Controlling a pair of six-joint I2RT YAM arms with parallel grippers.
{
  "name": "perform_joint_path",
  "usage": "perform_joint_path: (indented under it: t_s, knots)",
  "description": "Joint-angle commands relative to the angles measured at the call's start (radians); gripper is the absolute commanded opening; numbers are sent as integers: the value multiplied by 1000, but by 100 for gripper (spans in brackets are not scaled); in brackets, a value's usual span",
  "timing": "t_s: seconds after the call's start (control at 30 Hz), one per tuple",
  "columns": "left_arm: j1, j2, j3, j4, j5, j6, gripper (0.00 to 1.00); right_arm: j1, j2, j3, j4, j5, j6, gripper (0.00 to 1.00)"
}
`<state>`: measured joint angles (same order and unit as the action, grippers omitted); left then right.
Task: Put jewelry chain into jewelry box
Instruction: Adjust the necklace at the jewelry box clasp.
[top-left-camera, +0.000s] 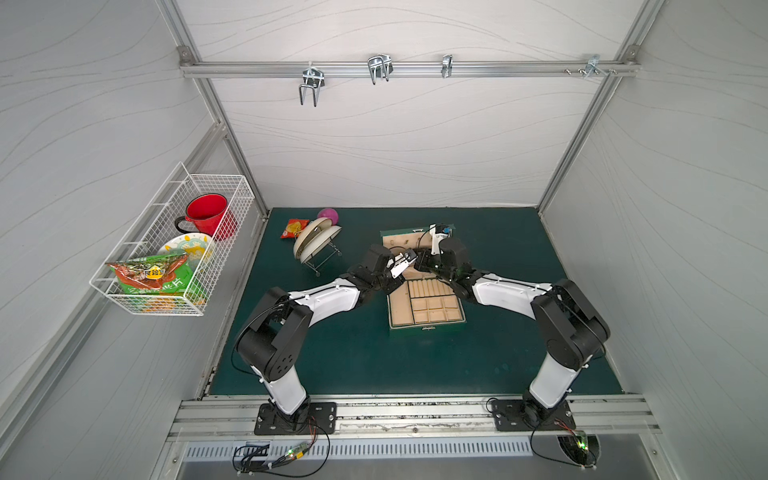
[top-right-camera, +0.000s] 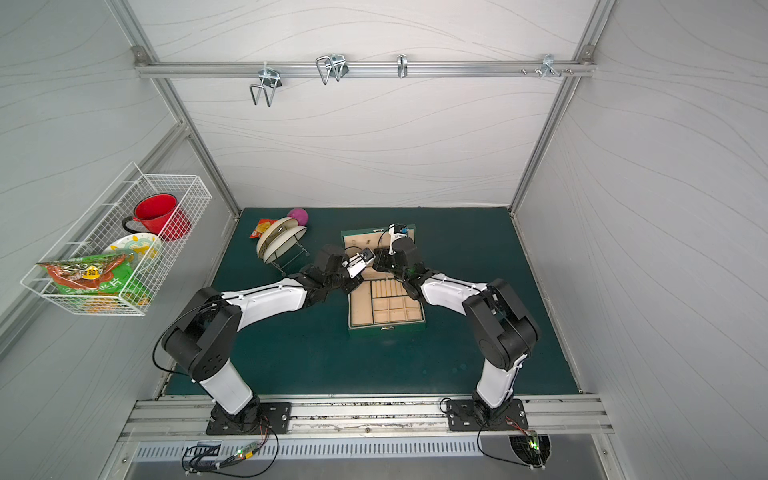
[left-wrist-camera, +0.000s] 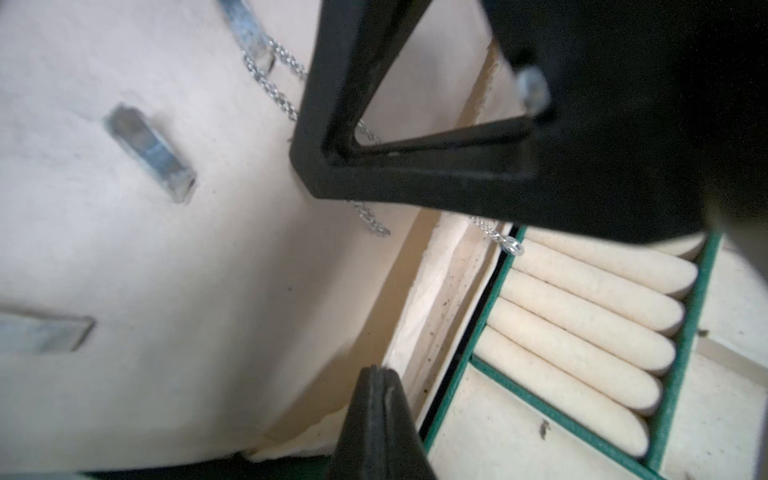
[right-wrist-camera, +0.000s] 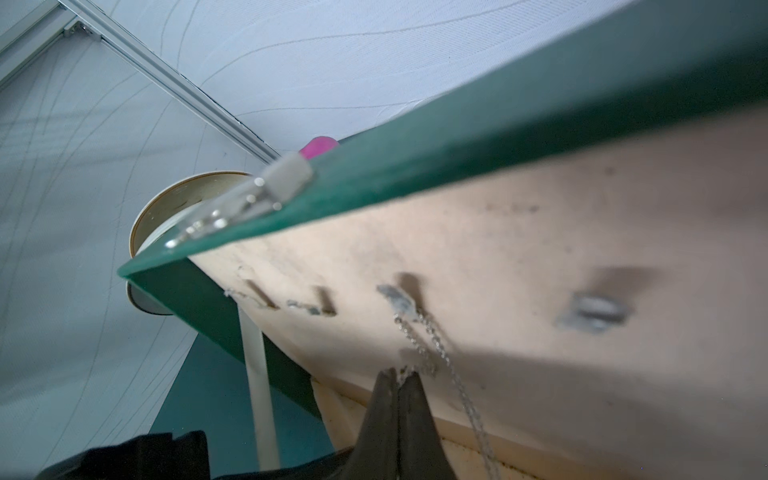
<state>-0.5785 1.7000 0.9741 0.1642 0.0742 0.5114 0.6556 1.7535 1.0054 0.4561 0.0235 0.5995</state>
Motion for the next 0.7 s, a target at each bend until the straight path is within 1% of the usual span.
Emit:
perform_joint_path:
  t_s: [0.0, 0.67]
  knots:
    - [-18, -30, -8, -19, 62, 10, 0, 19, 18, 22, 35, 22, -34, 0]
    - [-18, -31, -8, -10, 46, 6, 0, 69, 42, -35, 15, 99, -118, 0]
